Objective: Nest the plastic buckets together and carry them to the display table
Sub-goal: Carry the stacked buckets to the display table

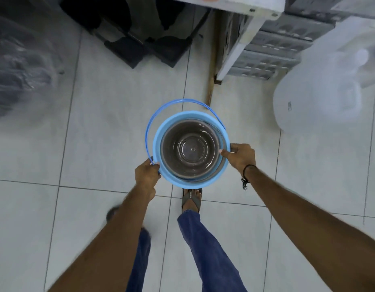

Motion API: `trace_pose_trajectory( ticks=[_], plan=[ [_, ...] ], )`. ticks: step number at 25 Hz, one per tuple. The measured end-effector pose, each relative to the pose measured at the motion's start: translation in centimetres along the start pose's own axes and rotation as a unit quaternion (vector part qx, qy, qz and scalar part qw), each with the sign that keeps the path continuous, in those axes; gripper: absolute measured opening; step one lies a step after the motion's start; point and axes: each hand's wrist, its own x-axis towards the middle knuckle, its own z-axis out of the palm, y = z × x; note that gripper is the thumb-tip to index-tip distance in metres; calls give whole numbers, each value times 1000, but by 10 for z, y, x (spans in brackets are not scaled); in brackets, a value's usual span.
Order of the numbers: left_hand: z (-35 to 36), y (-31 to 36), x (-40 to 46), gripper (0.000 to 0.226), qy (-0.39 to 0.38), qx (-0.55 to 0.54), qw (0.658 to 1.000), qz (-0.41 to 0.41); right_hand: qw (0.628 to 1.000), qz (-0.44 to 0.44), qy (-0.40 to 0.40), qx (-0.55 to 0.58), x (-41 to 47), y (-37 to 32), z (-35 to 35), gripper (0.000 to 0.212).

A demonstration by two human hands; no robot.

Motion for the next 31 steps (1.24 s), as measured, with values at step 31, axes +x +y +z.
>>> trace_pose_trajectory(
  ticks=[31],
  plan=[
    [-349, 276, -241, 54, -134, -201, 969, 52, 969, -83, -181, 143, -250, -479, 3, 34]
  ],
)
